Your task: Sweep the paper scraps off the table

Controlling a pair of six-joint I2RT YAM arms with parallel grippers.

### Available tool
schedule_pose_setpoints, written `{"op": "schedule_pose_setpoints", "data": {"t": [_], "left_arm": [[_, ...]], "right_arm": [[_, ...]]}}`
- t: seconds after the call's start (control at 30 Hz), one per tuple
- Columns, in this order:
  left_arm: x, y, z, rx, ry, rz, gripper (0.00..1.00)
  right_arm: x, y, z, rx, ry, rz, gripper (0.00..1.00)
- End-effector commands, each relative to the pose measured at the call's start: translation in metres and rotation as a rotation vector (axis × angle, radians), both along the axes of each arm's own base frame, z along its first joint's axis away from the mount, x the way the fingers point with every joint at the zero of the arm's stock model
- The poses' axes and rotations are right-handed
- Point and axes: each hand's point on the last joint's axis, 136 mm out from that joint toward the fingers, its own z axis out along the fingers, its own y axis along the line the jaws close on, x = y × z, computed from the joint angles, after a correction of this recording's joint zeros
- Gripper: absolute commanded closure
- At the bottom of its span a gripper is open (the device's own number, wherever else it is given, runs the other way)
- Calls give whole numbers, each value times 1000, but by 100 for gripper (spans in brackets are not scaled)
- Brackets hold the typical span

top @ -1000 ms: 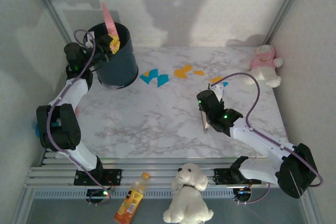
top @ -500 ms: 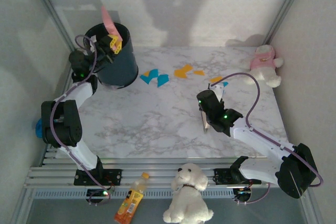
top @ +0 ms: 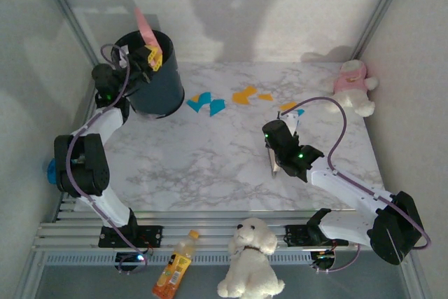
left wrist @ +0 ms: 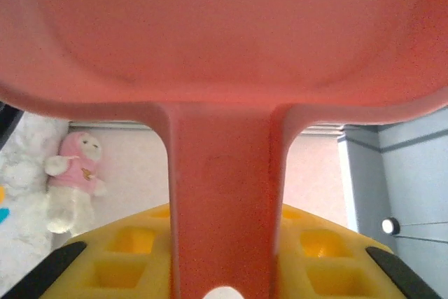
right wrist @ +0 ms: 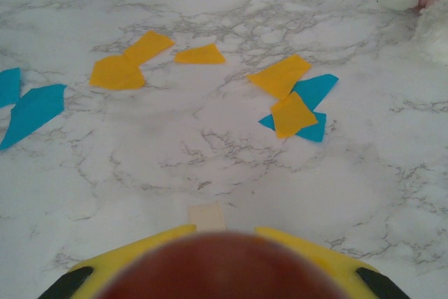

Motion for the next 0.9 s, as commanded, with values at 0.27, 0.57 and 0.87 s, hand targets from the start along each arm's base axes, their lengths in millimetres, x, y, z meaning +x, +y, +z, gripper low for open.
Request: {"op": "schedule_pose_setpoints", "data": {"t": [0.27,0.57,0.87], "left_arm": [[-21,-16,33,556,-154,-16,100],[-50,-41,32,926,-290,-63,100],[-83,-50,12,1243,-363,-66,100]], "right_arm": [[2,-3,11,35,-27,-21,100],[1,-5,11,117,-42,-22,100],[7,-2,16,236,-64,35,100]]}}
